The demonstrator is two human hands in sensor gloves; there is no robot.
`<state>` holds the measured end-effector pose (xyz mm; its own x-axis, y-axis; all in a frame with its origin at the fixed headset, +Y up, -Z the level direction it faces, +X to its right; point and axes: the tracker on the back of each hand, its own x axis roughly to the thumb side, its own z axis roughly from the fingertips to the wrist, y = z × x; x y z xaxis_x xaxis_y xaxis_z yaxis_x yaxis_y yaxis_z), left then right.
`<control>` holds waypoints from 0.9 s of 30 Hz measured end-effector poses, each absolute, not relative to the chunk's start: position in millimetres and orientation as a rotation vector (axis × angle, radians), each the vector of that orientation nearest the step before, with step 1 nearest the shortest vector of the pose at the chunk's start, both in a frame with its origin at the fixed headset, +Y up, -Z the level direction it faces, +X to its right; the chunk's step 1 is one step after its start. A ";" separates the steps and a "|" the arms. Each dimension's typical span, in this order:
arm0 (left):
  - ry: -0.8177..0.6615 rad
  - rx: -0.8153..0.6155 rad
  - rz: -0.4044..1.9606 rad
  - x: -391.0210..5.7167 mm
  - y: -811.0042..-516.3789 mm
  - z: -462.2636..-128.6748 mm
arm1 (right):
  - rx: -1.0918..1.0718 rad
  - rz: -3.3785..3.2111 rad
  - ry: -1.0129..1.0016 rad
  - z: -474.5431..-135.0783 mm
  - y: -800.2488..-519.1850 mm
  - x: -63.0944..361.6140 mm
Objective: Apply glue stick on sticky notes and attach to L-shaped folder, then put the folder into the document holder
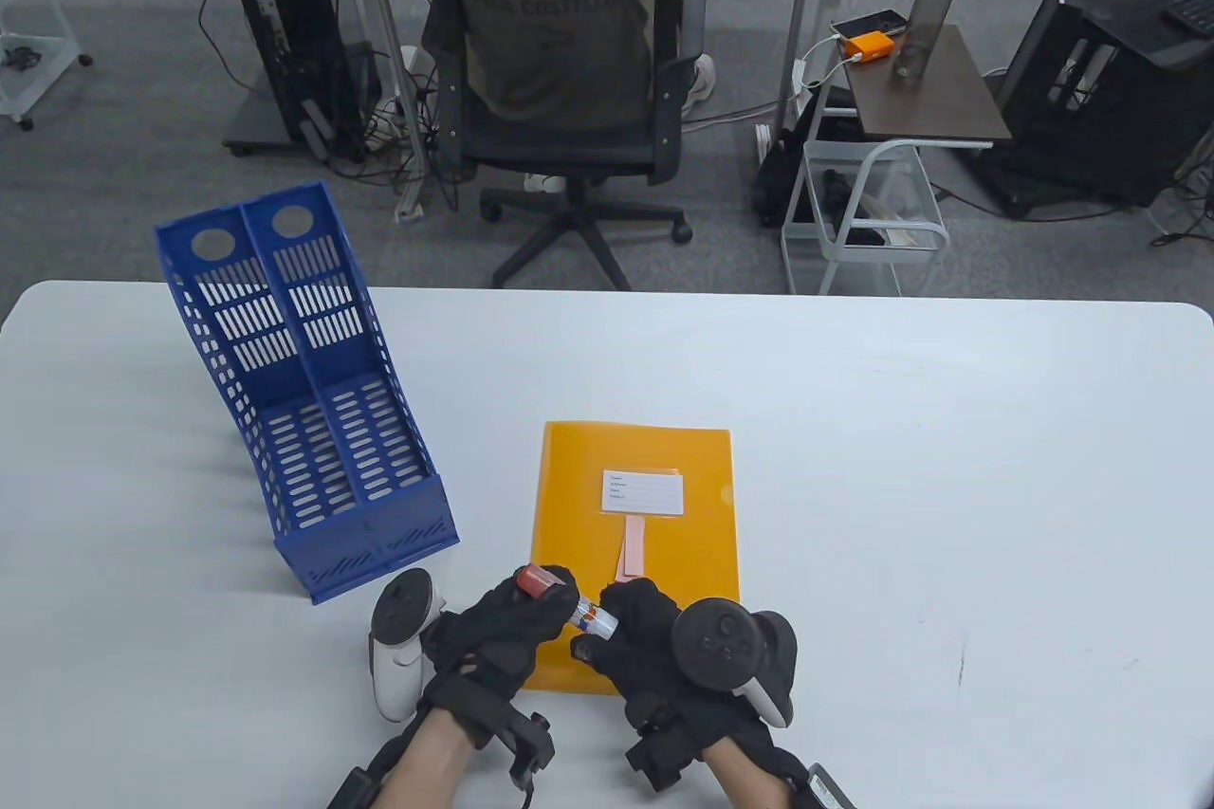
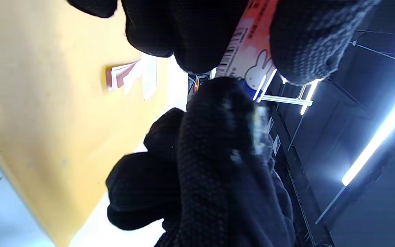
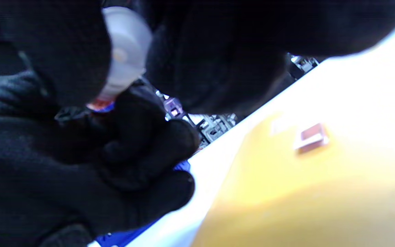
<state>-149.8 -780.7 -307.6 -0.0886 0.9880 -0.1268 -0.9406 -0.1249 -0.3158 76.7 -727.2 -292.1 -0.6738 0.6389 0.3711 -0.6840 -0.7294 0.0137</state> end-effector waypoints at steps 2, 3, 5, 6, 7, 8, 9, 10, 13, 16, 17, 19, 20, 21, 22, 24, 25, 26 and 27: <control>-0.174 -0.364 1.698 -151.3 -780.7 -307.1 | 0.475 2.281 -0.059 -296.2 -732.0 78.9; -0.173 -0.363 1.702 -151.8 -780.9 -306.7 | 0.486 2.239 0.000 -297.5 -733.8 79.1; -0.192 -0.388 1.743 -150.6 -779.1 -305.0 | 0.494 2.096 0.161 -299.6 -737.4 77.8; -0.187 -0.377 1.723 -150.5 -778.6 -304.7 | 0.489 2.069 0.164 -299.2 -736.6 78.0; -0.199 -0.358 1.700 -150.3 -779.0 -305.9 | 0.445 2.085 0.100 -297.9 -734.3 79.4; -0.209 -0.382 1.711 -149.5 -779.0 -306.4 | 0.451 2.123 0.017 -296.7 -730.9 80.9; -0.217 -0.391 1.718 -148.3 -778.6 -306.6 | 0.443 2.168 -0.031 -295.3 -728.8 80.9; -0.212 -0.383 1.701 -147.1 -778.5 -306.6 | 0.435 2.211 -0.071 -294.5 -727.5 81.5; -0.207 -0.379 1.725 -147.0 -778.3 -306.7 | 0.420 2.103 -0.001 -297.1 -734.5 84.8; -0.186 -0.360 1.709 -148.2 -779.1 -305.8 | 0.399 1.978 0.150 -300.3 -740.9 86.1; -0.190 -0.365 1.712 -148.0 -778.9 -305.8 | 0.415 1.986 0.180 -300.9 -741.2 85.3; -0.192 -0.363 1.684 -147.5 -776.6 -305.9 | 0.428 2.049 0.162 -300.8 -739.3 85.0; -0.200 -0.354 1.672 -147.6 -776.9 -306.6 | 0.410 2.067 0.105 -300.5 -737.3 85.9; -0.208 -0.369 1.684 -147.3 -777.4 -306.9 | 0.409 2.070 0.057 -299.7 -734.4 86.5; -0.218 -0.379 1.694 -146.8 -777.4 -306.8 | 0.412 2.091 0.033 -299.0 -732.4 86.4; -0.202 -0.358 1.664 -146.7 -777.3 -306.4 | 0.415 2.159 -0.031 -297.5 -730.1 87.0; -0.197 -0.355 1.662 -147.3 -778.0 -307.1 | 0.415 2.157 -0.053 -297.6 -730.7 87.4; -0.197 -0.367 1.674 -148.0 -779.3 -307.8 | 0.426 2.136 -0.043 -298.4 -732.7 87.5; -0.198 -0.375 1.686 -148.4 -780.0 -308.3 | 0.436 2.122 -0.020 -299.2 -734.3 87.4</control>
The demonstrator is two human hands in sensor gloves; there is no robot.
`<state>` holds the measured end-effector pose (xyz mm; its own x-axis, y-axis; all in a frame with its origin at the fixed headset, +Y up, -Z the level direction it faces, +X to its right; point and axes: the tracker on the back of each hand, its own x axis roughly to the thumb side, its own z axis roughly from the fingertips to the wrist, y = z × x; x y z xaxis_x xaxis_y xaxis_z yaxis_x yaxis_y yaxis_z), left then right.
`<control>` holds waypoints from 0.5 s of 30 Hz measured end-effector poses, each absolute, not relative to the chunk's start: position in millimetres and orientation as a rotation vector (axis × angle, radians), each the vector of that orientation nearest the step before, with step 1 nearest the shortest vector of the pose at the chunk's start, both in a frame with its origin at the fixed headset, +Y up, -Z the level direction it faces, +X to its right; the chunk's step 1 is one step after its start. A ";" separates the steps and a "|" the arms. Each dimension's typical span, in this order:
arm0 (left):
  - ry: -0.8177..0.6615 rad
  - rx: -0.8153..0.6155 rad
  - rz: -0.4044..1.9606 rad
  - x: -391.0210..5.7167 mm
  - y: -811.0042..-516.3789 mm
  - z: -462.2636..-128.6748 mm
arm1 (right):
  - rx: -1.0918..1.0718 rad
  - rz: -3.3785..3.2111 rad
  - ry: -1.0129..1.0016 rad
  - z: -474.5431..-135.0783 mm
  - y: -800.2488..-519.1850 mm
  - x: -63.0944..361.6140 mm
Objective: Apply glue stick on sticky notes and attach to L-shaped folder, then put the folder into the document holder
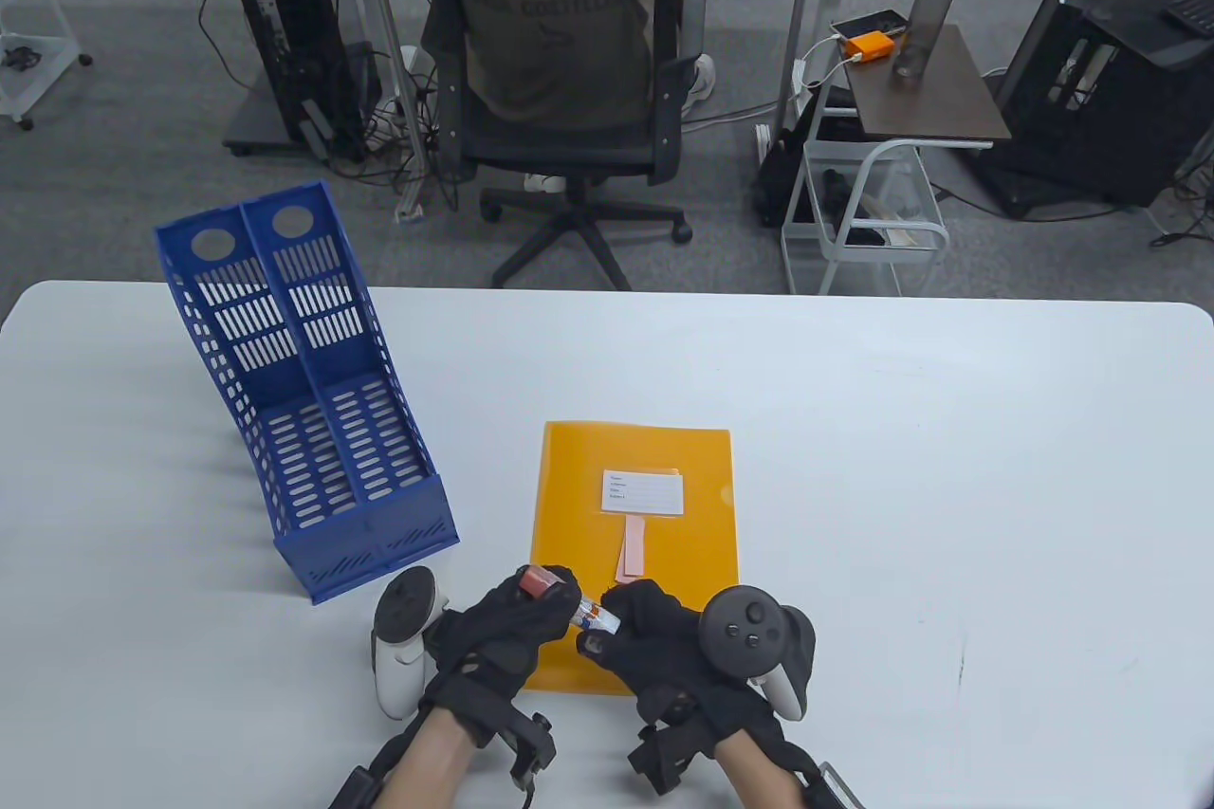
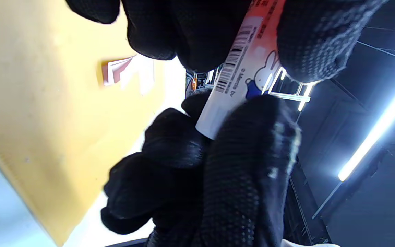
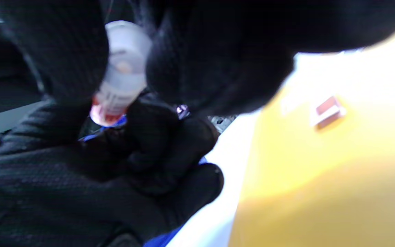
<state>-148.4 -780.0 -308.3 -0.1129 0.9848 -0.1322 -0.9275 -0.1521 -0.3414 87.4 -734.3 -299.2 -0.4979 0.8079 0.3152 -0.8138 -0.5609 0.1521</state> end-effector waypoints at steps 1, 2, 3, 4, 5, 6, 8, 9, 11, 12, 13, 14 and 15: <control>-0.200 -0.387 1.702 -148.6 -780.9 -309.0 | 0.435 2.101 0.047 -300.4 -737.7 86.7; -0.204 -0.394 1.709 -148.6 -781.1 -309.3 | 0.445 2.090 0.105 -301.2 -739.8 85.4; -0.195 -0.392 1.699 -148.7 -781.1 -309.2 | 0.467 2.070 0.156 -301.7 -741.9 84.0; -0.188 -0.381 1.679 -149.1 -781.4 -308.9 | 0.454 2.069 0.145 -301.7 -741.9 83.4; -0.188 -0.377 1.666 -149.4 -782.3 -308.8 | 0.427 2.096 0.085 -300.6 -739.9 84.2; -0.194 -0.389 1.677 -149.0 -782.8 -308.4 | 0.435 2.111 0.048 -299.8 -737.7 84.2; -0.209 -0.398 1.686 -147.5 -781.7 -307.5 | 0.439 2.190 -0.021 -296.4 -733.0 82.9; -0.202 -0.381 1.663 -148.0 -781.2 -307.7 | 0.439 2.224 -0.053 -295.7 -732.8 82.8; -0.198 -0.370 1.650 -149.4 -780.3 -308.5 | 0.446 2.193 -0.044 -295.8 -736.0 82.8; -0.197 -0.371 1.663 -151.1 -780.7 -308.3 | 0.456 2.163 -0.004 -296.6 -738.4 82.1; -0.193 -0.372 1.677 -152.0 -780.9 -308.1 | 0.457 2.153 0.042 -297.0 -740.0 81.6; -0.187 -0.373 1.690 -153.6 -780.9 -307.5 | 0.472 2.122 0.124 -297.8 -741.6 80.0; -0.182 -0.369 1.688 -155.1 -780.6 -307.2 | 0.501 2.105 0.182 -298.8 -742.0 78.6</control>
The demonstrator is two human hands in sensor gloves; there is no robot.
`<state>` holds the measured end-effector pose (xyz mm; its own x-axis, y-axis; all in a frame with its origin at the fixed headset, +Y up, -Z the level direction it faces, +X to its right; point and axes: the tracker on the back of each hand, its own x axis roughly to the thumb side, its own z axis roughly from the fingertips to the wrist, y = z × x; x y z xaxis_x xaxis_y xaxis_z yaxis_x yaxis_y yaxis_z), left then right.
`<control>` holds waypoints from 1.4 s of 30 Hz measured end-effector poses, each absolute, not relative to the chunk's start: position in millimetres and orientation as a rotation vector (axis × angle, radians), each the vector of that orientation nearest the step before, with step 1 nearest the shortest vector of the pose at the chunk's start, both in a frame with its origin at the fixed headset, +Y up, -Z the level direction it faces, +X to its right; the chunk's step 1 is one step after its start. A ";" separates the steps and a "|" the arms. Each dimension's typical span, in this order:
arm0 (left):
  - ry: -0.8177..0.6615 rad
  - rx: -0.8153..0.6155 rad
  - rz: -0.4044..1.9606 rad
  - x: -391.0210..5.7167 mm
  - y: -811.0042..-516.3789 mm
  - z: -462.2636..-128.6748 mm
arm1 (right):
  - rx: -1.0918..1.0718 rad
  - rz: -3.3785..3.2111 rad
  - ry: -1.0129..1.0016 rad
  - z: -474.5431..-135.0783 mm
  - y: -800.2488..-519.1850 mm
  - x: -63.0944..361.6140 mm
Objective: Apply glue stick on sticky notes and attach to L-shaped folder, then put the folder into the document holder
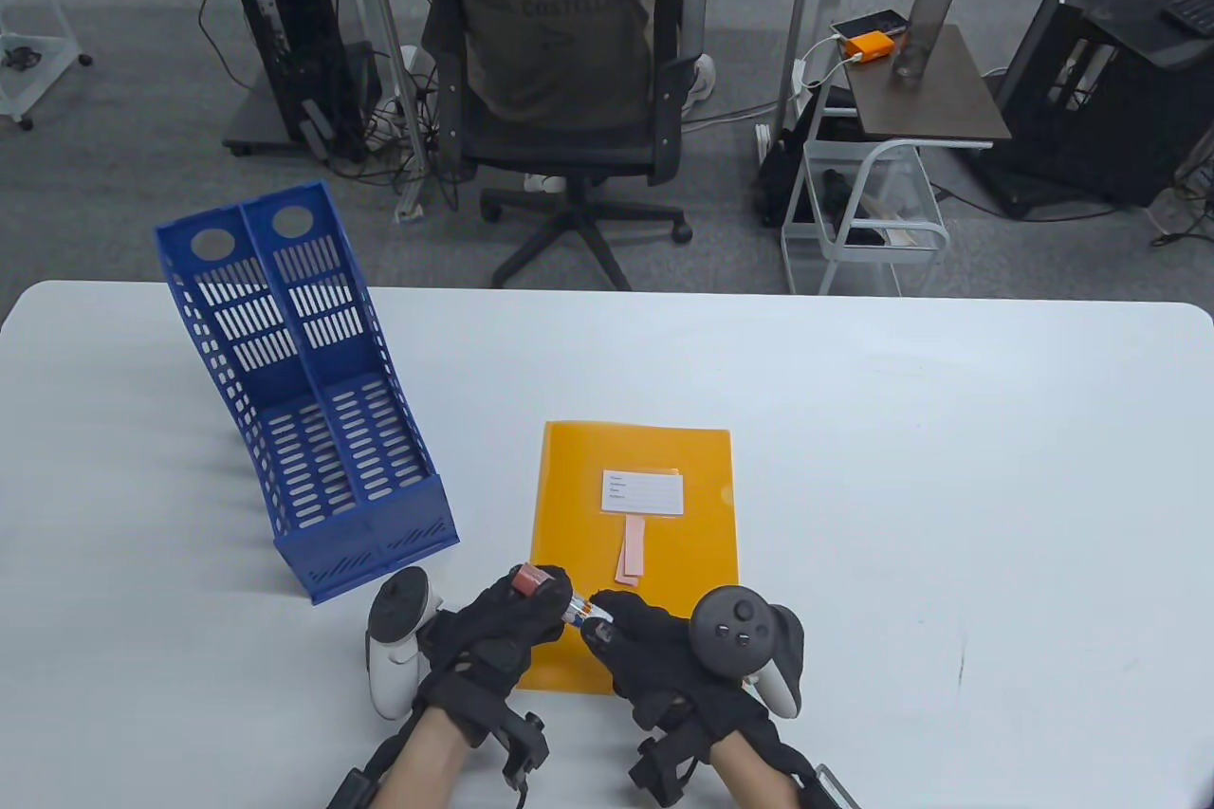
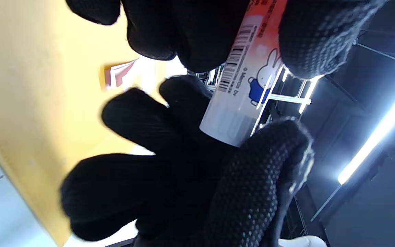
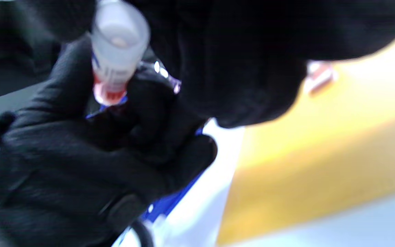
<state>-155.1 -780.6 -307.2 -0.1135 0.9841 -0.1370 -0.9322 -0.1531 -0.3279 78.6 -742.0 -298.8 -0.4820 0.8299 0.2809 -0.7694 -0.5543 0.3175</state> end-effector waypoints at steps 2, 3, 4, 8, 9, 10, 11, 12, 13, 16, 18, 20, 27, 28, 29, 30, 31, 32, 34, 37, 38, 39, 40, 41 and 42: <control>-0.186 -0.370 1.664 -157.1 -780.5 -307.2 | 0.510 2.101 0.196 -298.7 -739.4 78.2; -0.189 -0.369 1.641 -156.9 -780.7 -307.2 | 0.482 2.116 0.114 -297.6 -736.5 78.7; -0.200 -0.372 1.638 -156.2 -781.0 -307.7 | 0.485 2.136 0.055 -297.0 -733.6 79.1; -0.208 -0.385 1.637 -152.7 -781.5 -308.6 | 0.490 2.227 -0.034 -293.7 -729.9 80.6; -0.210 -0.399 1.660 -153.5 -783.3 -309.0 | 0.492 2.216 -0.018 -293.8 -731.4 80.9; -0.210 -0.405 1.675 -153.8 -784.0 -309.0 | 0.490 2.208 -0.007 -294.1 -732.5 80.9; -0.205 -0.410 1.691 -154.3 -784.8 -309.0 | 0.496 2.198 0.041 -294.7 -734.5 80.1; -0.207 -0.410 1.689 -154.7 -785.1 -308.9 | 0.504 2.196 0.089 -294.7 -735.6 79.0; -0.207 -0.405 1.682 -154.7 -784.8 -308.7 | 0.507 2.202 0.108 -294.7 -736.0 78.0; -0.202 -0.369 1.625 -154.3 -783.6 -308.7 | 0.502 2.251 0.019 -293.2 -732.6 76.9; -0.215 -0.383 1.635 -153.4 -782.6 -308.1 | 0.493 2.261 -0.028 -292.0 -729.8 78.1; -0.202 -0.360 1.600 -153.1 -781.6 -307.4 | 0.511 2.293 -0.039 -291.9 -728.9 77.6; -0.166 -0.369 1.571 -152.7 -786.7 -306.9 | 0.537 2.365 0.062 -292.9 -735.4 72.9; -0.185 -0.396 1.589 -151.2 -786.8 -306.9 | 0.526 2.372 -0.010 -292.1 -733.1 74.8; -0.193 -0.400 1.588 -150.3 -786.3 -306.8 | 0.516 2.380 -0.051 -291.7 -731.9 75.4; -0.192 -0.393 1.576 -149.3 -785.0 -306.2 | 0.498 2.409 -0.099 -291.2 -730.3 76.9; -0.188 -0.384 1.571 -149.0 -783.9 -305.9 | 0.496 2.415 -0.114 -291.0 -729.9 77.8; -0.185 -0.375 1.573 -149.0 -782.7 -305.7 | 0.503 2.401 -0.112 -291.0 -730.4 78.3; -0.174 -0.369 1.591 -150.6 -782.4 -305.3 | 0.516 2.358 -0.065 -291.9 -732.4 78.1; -0.164 -0.377 1.610 -152.6 -783.5 -305.3 | 0.543 2.305 0.092 -293.4 -737.8 74.6; -0.155 -0.367 1.594 -153.0 -784.1 -305.6 | 0.542 2.290 0.085 -293.3 -738.1 74.2; -0.157 -0.370 1.593 -153.0 -784.3 -305.8 | 0.534 2.281 0.044 -293.3 -737.4 74.6; -0.169 -0.384 1.606 -152.8 -784.4 -306.0 | 0.509 2.270 -0.057 -292.6 -734.5 77.3; -0.190 -0.393 1.623 -151.8 -784.2 -306.1 | 0.493 2.255 -0.155 -291.9 -730.5 79.5; -0.207 -0.395 1.638 -150.7 -783.8 -306.3 | 0.487 2.264 -0.175 -290.9 -728.2 80.6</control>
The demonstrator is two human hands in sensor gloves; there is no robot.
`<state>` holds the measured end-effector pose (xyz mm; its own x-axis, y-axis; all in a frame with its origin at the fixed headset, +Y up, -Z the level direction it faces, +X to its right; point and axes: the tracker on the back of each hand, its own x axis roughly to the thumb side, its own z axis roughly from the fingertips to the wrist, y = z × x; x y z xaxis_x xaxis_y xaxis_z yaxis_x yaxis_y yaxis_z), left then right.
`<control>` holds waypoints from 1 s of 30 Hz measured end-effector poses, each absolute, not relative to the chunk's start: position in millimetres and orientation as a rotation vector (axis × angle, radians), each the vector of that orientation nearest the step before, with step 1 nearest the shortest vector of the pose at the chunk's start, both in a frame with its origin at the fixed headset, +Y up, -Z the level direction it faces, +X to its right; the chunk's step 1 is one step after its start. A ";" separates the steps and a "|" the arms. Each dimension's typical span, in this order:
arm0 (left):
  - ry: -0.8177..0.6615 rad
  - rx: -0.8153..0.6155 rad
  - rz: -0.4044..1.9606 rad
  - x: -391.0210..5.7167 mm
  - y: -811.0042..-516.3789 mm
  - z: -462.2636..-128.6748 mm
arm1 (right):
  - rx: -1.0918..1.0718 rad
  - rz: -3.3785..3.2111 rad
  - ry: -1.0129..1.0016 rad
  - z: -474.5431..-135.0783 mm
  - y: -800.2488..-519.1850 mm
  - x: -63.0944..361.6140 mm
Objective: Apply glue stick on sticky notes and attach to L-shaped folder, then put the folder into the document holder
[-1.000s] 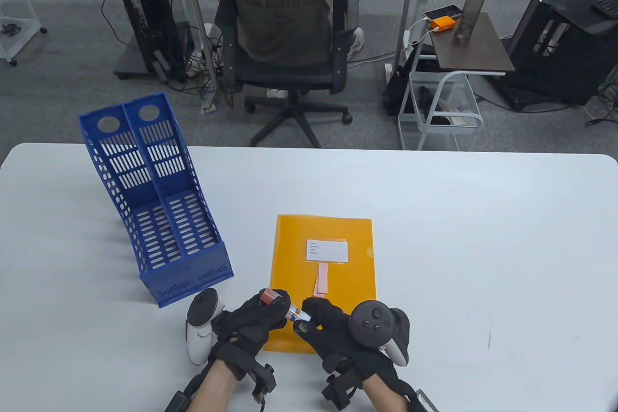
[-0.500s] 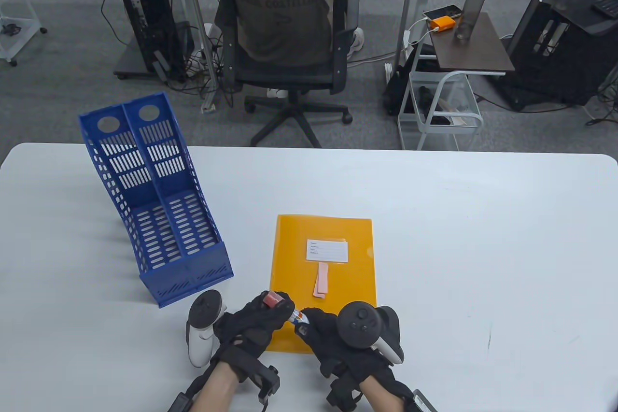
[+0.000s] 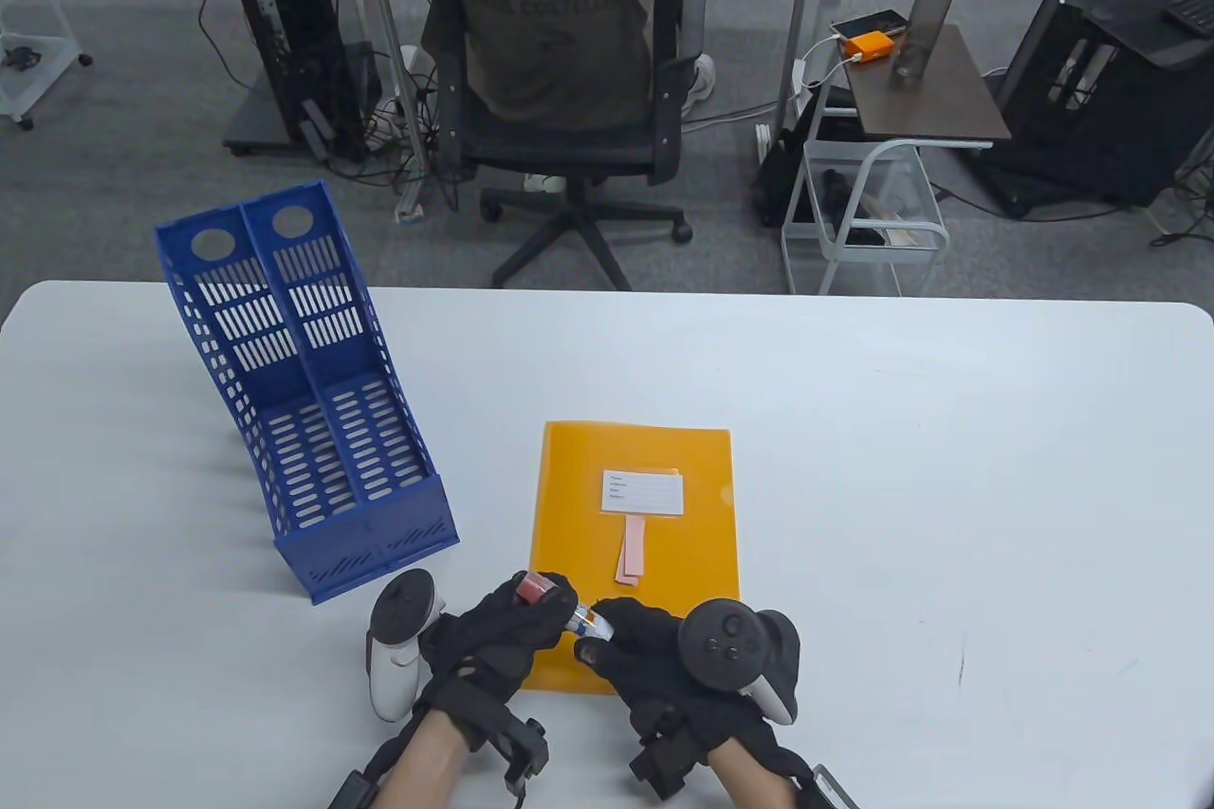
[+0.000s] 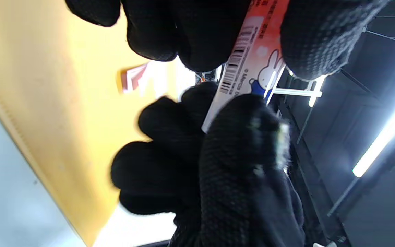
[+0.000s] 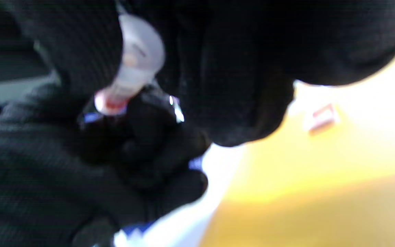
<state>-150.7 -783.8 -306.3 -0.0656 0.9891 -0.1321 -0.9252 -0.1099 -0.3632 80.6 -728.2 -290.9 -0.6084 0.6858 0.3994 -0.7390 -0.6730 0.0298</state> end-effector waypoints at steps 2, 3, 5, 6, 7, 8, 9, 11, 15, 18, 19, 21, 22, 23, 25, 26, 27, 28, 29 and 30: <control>-0.217 -0.404 1.667 -148.7 -781.6 -305.7 | 0.472 2.256 -0.233 -288.7 -726.0 82.2; -0.205 -0.387 1.667 -149.1 -780.4 -305.5 | 0.481 2.249 -0.197 -289.7 -726.1 82.3; -0.199 -0.379 1.657 -151.1 -780.2 -305.1 | 0.498 2.232 -0.130 -291.9 -729.4 83.0; -0.195 -0.378 1.670 -152.5 -780.1 -305.1 | 0.507 2.225 -0.083 -293.2 -732.6 82.7; -0.191 -0.374 1.671 -153.5 -779.8 -305.5 | 0.512 2.215 -0.050 -293.7 -734.4 82.2; -0.197 -0.368 1.667 -154.8 -779.7 -306.3 | 0.525 2.191 -0.030 -293.9 -735.3 81.0; -0.195 -0.365 1.668 -156.1 -779.4 -306.7 | 0.540 2.184 -0.028 -293.6 -734.1 79.2; -0.195 -0.361 1.645 -156.1 -779.5 -306.9 | 0.541 2.241 -0.058 -291.0 -730.1 77.3; -0.198 -0.345 1.617 -153.2 -778.5 -306.6 | 0.524 2.327 -0.211 -287.1 -724.4 77.5; -0.182 -0.314 1.579 -153.7 -776.4 -306.6 | 0.506 2.311 -0.184 -289.2 -728.7 80.3; -0.176 -0.318 1.599 -155.2 -777.7 -306.4 | 0.511 2.291 -0.154 -290.2 -730.7 80.5; -0.166 -0.331 1.615 -157.0 -778.8 -305.9 | 0.513 2.272 -0.074 -292.0 -733.4 79.9; -0.153 -0.323 1.607 -158.2 -779.3 -305.7 | 0.524 2.257 -0.042 -292.6 -734.3 78.8; -0.132 -0.308 1.585 -158.8 -779.5 -306.0 | 0.532 2.249 -0.036 -292.7 -734.0 77.1; -0.136 -0.327 1.559 -157.7 -781.5 -306.4 | 0.527 2.315 -0.104 -290.9 -731.1 76.6; -0.136 -0.336 1.566 -156.9 -781.9 -306.3 | 0.524 2.337 -0.145 -289.8 -729.5 77.2; -0.138 -0.339 1.568 -155.9 -782.2 -306.3 | 0.519 2.358 -0.184 -288.9 -727.6 77.5; -0.138 -0.336 1.557 -154.8 -781.9 -306.3 | 0.517 2.377 -0.205 -288.2 -726.5 77.6; -0.136 -0.332 1.547 -154.4 -781.5 -306.2 | 0.507 2.387 -0.216 -288.0 -726.4 77.9; -0.131 -0.324 1.534 -154.4 -781.0 -306.0 | 0.503 2.388 -0.218 -287.8 -726.9 78.1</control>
